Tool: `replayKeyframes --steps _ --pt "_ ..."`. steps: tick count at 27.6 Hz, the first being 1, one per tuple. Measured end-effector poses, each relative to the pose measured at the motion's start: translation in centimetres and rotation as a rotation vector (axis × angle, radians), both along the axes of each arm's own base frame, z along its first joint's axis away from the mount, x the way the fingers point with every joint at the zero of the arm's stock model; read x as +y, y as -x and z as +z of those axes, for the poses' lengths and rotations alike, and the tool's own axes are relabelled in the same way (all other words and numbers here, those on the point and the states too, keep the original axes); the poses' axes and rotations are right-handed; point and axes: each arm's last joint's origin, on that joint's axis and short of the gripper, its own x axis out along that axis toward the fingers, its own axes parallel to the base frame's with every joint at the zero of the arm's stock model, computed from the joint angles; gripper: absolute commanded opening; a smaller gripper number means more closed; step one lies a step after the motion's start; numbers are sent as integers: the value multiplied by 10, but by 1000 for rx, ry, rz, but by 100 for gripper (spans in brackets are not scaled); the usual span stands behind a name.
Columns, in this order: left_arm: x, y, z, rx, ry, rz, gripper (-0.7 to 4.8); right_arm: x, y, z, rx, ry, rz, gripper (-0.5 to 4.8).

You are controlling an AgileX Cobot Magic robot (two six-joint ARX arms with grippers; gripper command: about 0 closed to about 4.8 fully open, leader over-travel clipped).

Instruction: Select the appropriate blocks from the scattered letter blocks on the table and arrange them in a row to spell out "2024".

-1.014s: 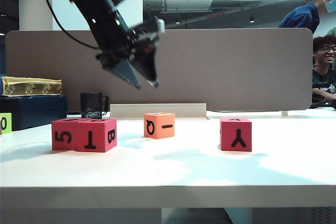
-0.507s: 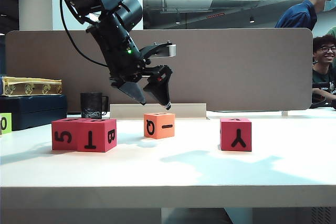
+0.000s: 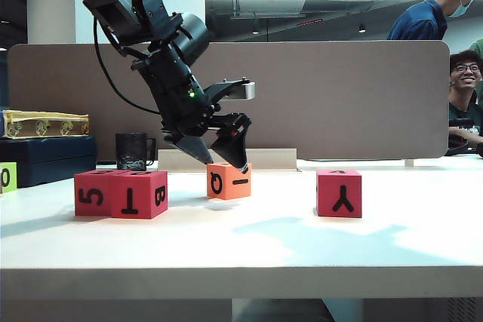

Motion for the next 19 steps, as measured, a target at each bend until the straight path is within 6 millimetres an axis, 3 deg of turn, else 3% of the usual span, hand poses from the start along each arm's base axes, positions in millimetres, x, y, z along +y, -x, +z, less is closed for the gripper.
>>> replayKeyframes --steps 2,13,16,19 --pt "-1 -3 -2 -13 10 20 361 0 0 0 3 -3 -5 -5" --pt "-1 -3 -5 9 21 51 361 0 0 0 3 -3 -5 -5" --pt "0 -2 -6 35 20 63 296 0 0 0 3 -3 -5 -5" --pt "0 -1 -7 44 21 68 276 0 0 0 3 -3 -5 -5"
